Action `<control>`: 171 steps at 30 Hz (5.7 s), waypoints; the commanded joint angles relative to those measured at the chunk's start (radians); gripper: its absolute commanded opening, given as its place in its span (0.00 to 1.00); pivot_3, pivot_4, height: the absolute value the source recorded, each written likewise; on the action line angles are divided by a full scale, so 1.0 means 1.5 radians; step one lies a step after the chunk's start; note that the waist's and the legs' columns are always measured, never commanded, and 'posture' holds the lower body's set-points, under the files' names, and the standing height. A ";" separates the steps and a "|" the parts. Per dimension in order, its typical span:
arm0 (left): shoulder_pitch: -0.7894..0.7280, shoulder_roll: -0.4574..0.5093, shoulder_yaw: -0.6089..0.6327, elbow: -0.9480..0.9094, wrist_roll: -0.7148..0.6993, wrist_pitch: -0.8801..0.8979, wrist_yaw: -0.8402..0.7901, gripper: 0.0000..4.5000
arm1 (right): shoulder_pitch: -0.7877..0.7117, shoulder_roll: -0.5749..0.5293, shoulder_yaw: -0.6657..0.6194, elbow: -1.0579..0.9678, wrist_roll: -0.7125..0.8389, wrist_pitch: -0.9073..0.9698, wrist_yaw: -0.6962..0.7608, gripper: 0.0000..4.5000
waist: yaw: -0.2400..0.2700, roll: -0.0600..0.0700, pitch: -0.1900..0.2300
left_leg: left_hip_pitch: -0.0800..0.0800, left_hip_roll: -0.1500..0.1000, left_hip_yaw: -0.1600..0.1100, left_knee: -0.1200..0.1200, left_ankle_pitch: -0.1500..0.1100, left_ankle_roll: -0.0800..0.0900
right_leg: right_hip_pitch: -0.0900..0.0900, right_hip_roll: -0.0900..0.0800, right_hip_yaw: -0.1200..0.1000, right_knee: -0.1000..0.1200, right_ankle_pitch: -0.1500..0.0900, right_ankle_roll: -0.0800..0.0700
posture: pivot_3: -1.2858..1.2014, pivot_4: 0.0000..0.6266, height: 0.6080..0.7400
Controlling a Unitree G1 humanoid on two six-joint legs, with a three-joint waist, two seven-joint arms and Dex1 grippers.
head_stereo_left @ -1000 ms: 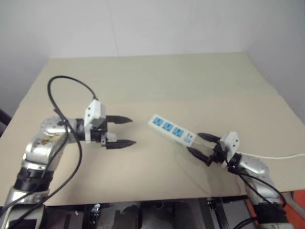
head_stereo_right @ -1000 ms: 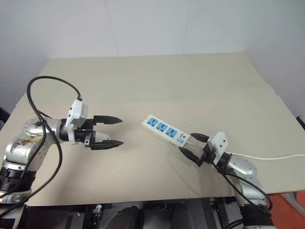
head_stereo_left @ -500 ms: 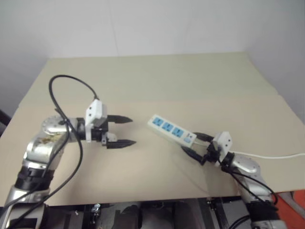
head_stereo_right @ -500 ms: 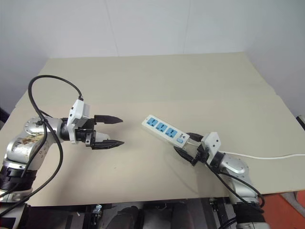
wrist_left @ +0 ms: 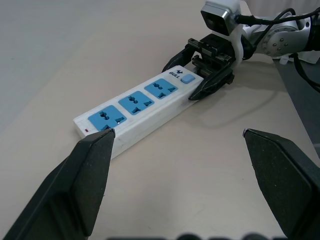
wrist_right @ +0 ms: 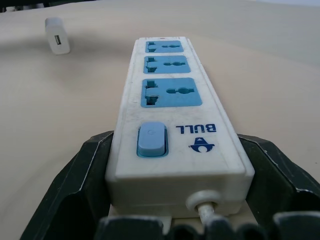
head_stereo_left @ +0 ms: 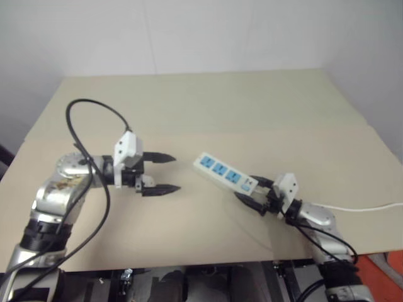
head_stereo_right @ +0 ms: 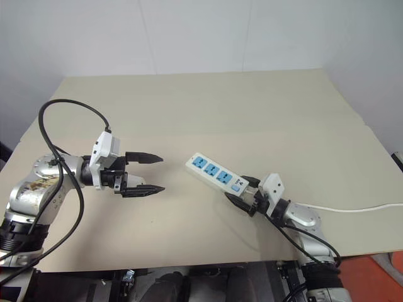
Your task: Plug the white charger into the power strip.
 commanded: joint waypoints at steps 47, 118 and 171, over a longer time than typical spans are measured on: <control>-0.400 0.115 -0.478 0.152 0.563 -0.073 -0.246 1.00 | -0.187 0.004 0.150 0.168 -0.019 -0.059 0.338 0.76 | -0.017 -0.001 0.000 | -0.001 0.005 -0.001 0.004 0.000 0.000 | -0.001 0.007 0.000 0.007 0.000 0.001 | 0.52 0.24 1.00; 0.074 -0.250 0.057 -0.077 0.010 -0.032 0.062 0.22 | -0.158 -0.012 0.161 0.139 -0.031 -0.052 0.313 0.76 | -0.011 0.001 -0.002 | 0.000 0.009 0.000 0.010 -0.003 0.000 | 0.000 0.009 0.002 0.007 0.002 -0.002 | 0.52 0.24 1.00; 0.006 -0.270 -0.075 0.249 0.004 -0.144 -0.146 0.22 | -0.152 -0.016 0.169 0.138 -0.035 -0.049 0.316 0.76 | -0.009 0.000 -0.002 | 0.002 0.009 0.001 0.010 -0.004 0.002 | 0.002 0.009 0.002 0.006 0.002 -0.003 | 0.52 0.24 1.00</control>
